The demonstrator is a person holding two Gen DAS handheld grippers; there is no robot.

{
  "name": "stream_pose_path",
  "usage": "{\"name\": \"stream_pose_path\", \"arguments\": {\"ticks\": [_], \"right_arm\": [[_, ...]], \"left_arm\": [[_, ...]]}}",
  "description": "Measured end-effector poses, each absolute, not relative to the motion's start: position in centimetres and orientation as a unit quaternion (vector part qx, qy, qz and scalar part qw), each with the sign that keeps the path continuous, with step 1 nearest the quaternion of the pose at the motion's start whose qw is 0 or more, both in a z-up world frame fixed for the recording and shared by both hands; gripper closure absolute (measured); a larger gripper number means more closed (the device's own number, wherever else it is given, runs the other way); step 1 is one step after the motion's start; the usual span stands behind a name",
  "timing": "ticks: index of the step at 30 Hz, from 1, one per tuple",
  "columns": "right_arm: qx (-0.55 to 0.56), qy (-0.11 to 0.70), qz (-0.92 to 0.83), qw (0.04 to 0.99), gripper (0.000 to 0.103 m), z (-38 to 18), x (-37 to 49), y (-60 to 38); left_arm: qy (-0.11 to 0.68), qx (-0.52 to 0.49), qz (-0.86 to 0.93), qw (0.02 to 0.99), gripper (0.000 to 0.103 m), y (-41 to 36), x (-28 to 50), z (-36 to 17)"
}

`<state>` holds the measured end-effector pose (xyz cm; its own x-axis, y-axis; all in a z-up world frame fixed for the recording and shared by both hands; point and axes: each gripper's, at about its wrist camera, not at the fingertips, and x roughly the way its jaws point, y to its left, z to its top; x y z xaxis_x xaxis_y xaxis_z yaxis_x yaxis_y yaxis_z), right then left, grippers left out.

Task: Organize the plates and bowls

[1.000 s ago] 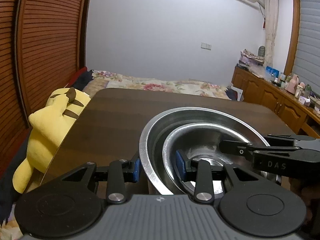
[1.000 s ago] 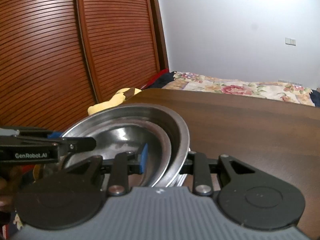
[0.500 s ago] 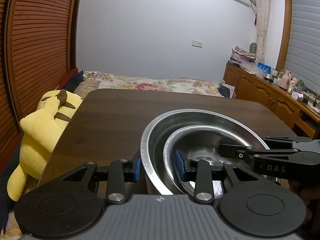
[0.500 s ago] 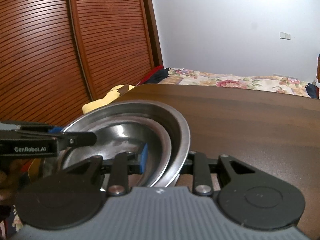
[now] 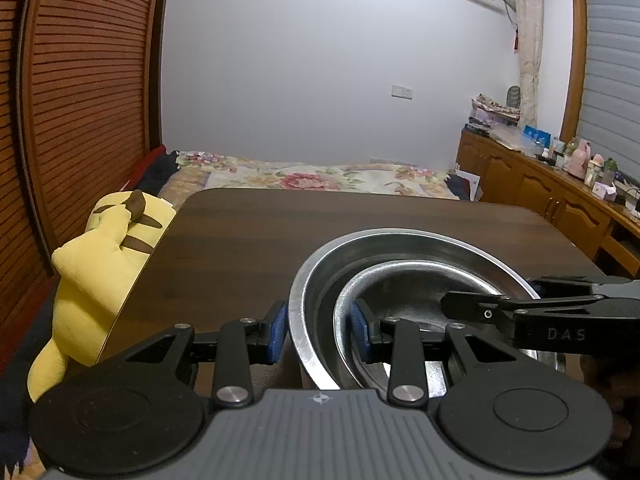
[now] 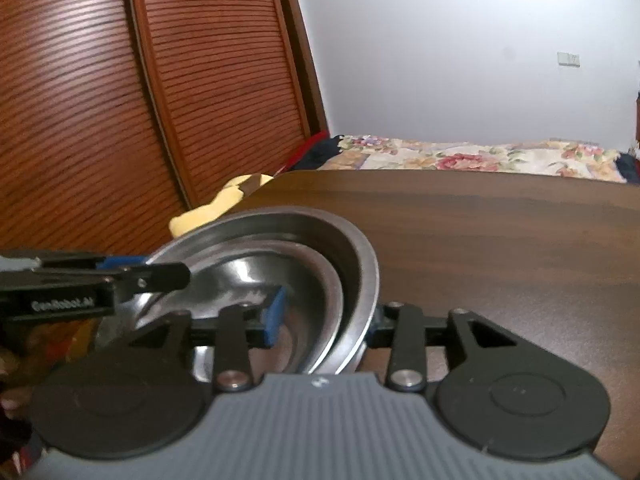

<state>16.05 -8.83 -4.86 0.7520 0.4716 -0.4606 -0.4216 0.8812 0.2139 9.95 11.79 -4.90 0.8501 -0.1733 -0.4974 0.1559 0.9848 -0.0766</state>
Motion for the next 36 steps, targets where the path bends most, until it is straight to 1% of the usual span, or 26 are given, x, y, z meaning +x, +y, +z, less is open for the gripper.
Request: {"name": "stream_pose_path", "arguments": {"ticks": [1,2,5,6,8,10,11,12,13,14,15,16,17,18,19,20,21,28,36], "right_arm": [[0.045,0.255,0.229,0.938,0.044,-4.8,15.9,-8.8],[0.038,0.248,0.222,0.942,0.042,-4.7,15.7,-8.8],[0.039,0.241,0.221,0.944,0.043,-4.3,15.4,-9.2],[0.041,0.239,0.220,0.945,0.043,-4.1,15.2,-9.3],[0.035,0.230,0.213,0.949,0.042,-3.7,14.9,-9.5],[0.034,0.224,0.209,0.951,0.041,-3.2,14.4,-9.8],[0.035,0.221,0.207,0.952,0.039,-3.0,14.2,-9.9],[0.035,0.218,0.205,0.954,0.035,-2.7,13.9,-10.1],[0.033,0.214,0.202,0.955,0.033,-2.4,13.6,-10.2],[0.032,0.211,0.199,0.956,0.026,-2.2,13.4,-10.3],[0.030,0.207,0.195,0.958,0.019,-1.9,13.1,-10.4],[0.028,0.203,0.191,0.960,0.016,-1.6,12.9,-10.6],[0.027,0.198,0.188,0.962,0.010,-1.3,12.7,-10.8],[0.027,0.194,0.186,0.963,0.007,-1.1,12.4,-11.0],[0.026,0.188,0.183,0.965,0.007,-0.7,12.0,-11.2],[0.027,0.185,0.179,0.966,0.004,-0.4,11.8,-11.4],[0.028,0.183,0.176,0.967,0.000,-0.1,11.7,-11.6],[0.039,0.166,0.128,0.977,0.000,1.3,10.3,-12.8],[0.024,0.156,0.088,0.984,0.000,1.7,8.1,-13.8]], "left_arm": [[0.259,-0.014,-0.084,0.962,0.067,11.7,9.9,-4.8],[0.258,-0.013,-0.083,0.963,0.067,11.7,9.9,-4.7],[0.254,-0.011,-0.078,0.964,0.067,11.6,9.6,-4.4],[0.253,-0.010,-0.076,0.964,0.064,11.5,9.4,-4.2],[0.248,-0.007,-0.072,0.966,0.057,11.3,9.1,-3.8],[0.240,-0.004,-0.070,0.968,0.044,11.2,8.7,-3.3],[0.236,-0.001,-0.070,0.969,0.042,11.1,8.5,-3.0],[0.232,0.000,-0.070,0.970,0.039,11.0,8.3,-2.7],[0.228,-0.001,-0.070,0.971,0.033,10.9,8.0,-2.4],[0.224,-0.001,-0.070,0.972,0.029,10.9,7.9,-2.1],[0.220,-0.001,-0.071,0.973,0.021,10.7,7.6,-1.8],[0.214,0.000,-0.070,0.974,0.013,10.5,7.4,-1.5],[0.210,0.002,-0.069,0.975,0.010,10.4,7.2,-1.3],[0.205,0.005,-0.067,0.977,0.005,10.1,6.9,-0.9],[0.199,0.010,-0.065,0.978,0.001,9.8,6.7,-0.6],[0.196,0.013,-0.063,0.979,0.000,9.5,6.5,-0.4],[0.192,0.017,-0.062,0.979,0.000,9.2,6.3,-0.1],[0.192,0.023,-0.066,0.979,0.000,6.8,5.7,1.3],[0.189,0.044,-0.054,0.980,0.000,4.4,4.1,1.3]]}}
